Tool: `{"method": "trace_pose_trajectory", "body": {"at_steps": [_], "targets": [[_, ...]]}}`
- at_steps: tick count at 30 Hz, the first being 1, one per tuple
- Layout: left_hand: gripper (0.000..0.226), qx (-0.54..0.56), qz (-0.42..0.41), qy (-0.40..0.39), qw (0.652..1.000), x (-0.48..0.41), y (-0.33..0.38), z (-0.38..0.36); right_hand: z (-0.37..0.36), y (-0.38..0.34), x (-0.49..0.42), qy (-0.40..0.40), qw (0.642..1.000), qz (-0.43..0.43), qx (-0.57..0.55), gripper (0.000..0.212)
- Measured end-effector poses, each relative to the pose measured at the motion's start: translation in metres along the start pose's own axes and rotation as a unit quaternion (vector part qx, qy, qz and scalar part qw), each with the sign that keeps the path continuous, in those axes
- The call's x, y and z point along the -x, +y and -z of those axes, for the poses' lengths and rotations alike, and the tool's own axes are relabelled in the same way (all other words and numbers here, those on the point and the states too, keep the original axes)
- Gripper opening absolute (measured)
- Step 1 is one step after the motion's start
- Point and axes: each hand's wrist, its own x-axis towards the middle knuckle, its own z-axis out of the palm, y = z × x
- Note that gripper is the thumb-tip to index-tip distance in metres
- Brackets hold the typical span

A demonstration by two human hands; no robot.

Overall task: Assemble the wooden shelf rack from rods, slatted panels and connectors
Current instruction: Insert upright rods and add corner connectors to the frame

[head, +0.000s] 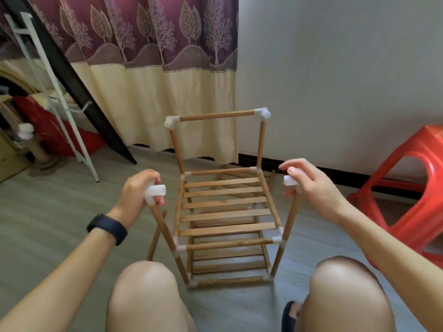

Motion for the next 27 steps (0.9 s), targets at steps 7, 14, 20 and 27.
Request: {"method": "trace_pose_trajectory", "body": {"at_steps": [7, 14, 20, 27], "targets": [[0.026, 0.109, -0.006, 0.158, 0.981, -0.001, -0.018, -0.031, -0.035, 0.015, -0.024, 0.162, 0.975, -0.089, -0.125, 0.041], [0.019, 0.042, -0.086, 0.235, 0.967, -0.017, -0.019, -0.033, -0.065, 0.009, -0.057, 0.195, 0.976, -0.05, -0.084, 0.035], [0.017, 0.011, -0.102, 0.285, 0.953, -0.029, -0.026, -0.037, -0.072, 0.014, -0.063, 0.241, 0.969, -0.025, -0.055, 0.038], [0.016, 0.019, -0.102, 0.294, 0.95, -0.028, -0.03, -0.037, -0.077, 0.012, -0.062, 0.268, 0.961, -0.032, -0.063, 0.036]]}}
